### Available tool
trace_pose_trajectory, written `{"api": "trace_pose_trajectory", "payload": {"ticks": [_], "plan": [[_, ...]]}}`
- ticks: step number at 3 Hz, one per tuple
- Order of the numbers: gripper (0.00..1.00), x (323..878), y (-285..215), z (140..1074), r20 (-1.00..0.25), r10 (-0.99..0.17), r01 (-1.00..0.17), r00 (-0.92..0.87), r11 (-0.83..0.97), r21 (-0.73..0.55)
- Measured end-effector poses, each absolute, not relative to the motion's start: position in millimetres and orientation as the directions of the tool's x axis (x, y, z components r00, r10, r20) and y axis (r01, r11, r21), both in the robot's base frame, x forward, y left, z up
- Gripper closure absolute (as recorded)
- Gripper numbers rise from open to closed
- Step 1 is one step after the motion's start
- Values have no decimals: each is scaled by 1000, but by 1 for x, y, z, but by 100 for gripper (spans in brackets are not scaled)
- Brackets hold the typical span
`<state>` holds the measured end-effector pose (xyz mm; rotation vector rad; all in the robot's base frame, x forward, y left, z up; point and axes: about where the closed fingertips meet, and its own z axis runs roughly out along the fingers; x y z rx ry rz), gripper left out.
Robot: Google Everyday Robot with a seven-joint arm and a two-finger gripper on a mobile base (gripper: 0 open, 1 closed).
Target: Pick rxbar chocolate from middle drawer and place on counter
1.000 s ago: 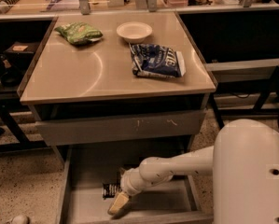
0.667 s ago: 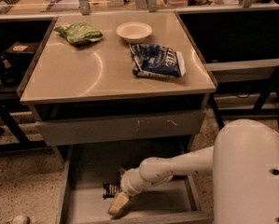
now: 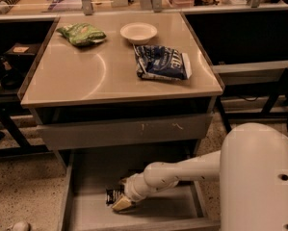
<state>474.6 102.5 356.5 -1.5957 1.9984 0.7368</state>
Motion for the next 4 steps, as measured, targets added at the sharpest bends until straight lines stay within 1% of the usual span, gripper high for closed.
{"api": "trace_pose_trajectory", "payload": {"ticks": [2,3,4], "plan": [[86,475,102,357,-660,-722,-977,-209,177,115],[100,475,102,357,-660,-722,-977,-209,177,115],[100,481,102,369,-658,-714,-971,-237,202,131]]}}
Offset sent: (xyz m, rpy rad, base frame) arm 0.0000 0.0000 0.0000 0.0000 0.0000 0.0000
